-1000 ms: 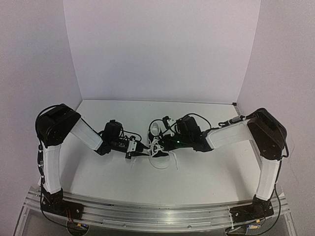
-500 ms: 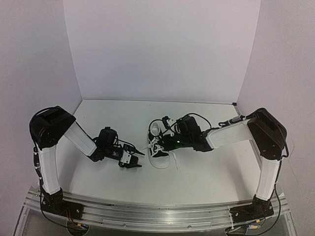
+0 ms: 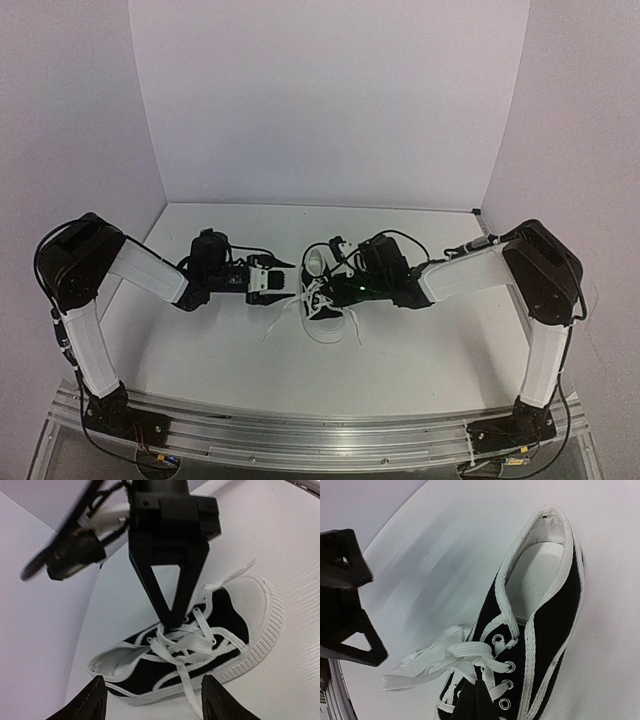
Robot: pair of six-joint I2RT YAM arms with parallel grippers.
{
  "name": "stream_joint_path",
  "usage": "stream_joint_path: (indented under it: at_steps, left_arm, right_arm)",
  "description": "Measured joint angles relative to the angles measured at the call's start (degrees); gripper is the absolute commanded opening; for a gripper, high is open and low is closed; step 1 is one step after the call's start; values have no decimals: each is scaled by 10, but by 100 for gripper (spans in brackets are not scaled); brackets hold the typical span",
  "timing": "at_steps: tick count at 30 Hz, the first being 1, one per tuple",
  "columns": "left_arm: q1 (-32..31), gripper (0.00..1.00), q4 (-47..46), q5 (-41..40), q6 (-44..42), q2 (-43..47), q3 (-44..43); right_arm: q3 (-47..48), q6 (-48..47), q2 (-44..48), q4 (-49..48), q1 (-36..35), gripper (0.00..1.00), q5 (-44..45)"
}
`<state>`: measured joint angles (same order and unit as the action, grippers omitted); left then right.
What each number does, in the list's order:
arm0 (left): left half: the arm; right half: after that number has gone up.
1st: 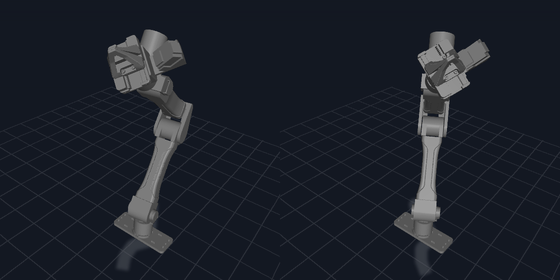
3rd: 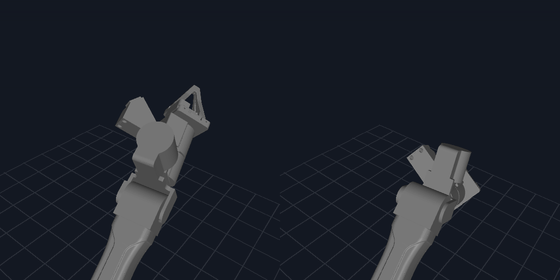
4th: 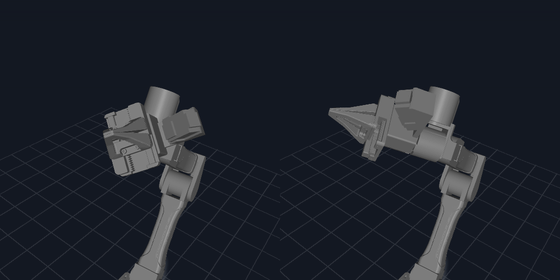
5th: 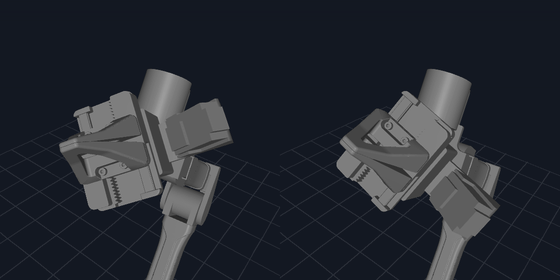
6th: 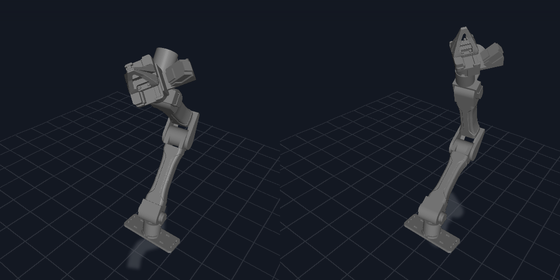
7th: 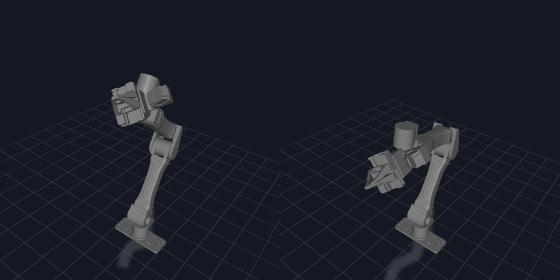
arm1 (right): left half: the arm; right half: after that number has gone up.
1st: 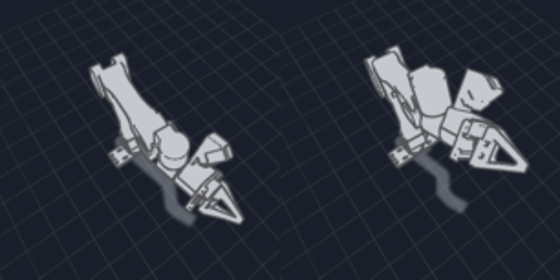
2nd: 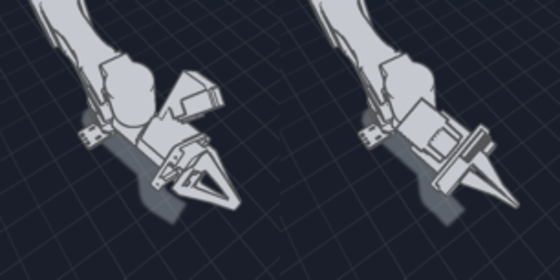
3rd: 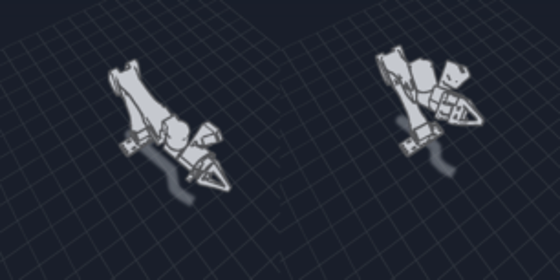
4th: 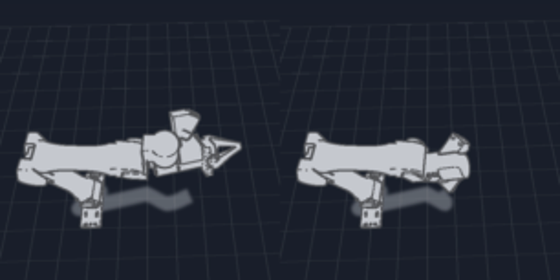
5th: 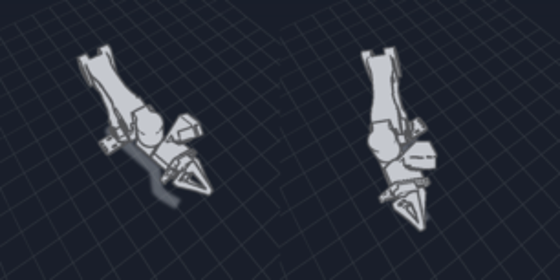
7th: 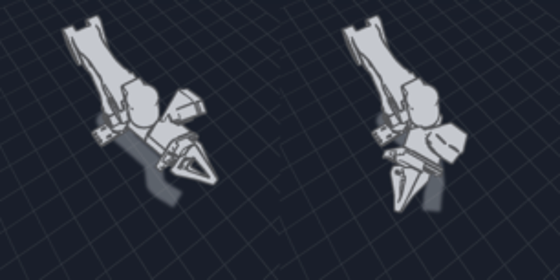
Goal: Tie the shoes
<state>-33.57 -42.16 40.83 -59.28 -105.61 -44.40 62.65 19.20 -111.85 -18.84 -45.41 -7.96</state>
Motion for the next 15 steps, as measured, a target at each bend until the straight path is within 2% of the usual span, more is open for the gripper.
stream_joint_path:
  at_steps: [2,4,9,15]
  left_arm:
    - [3,37,11,13,17,15,-9]
    - [8,31,41,19,64,18,-36]
    - [25,28,147,31,210,11,-167]
    - [16,21,169,52,308,-4,-194]
  right_arm:
    - [0,0,0,0,0,0,0]
    - [0,0,0,0,0,0,1]
    - [0,3,0,0,0,0,2]
    - [0,14,0,0,0,0,2]
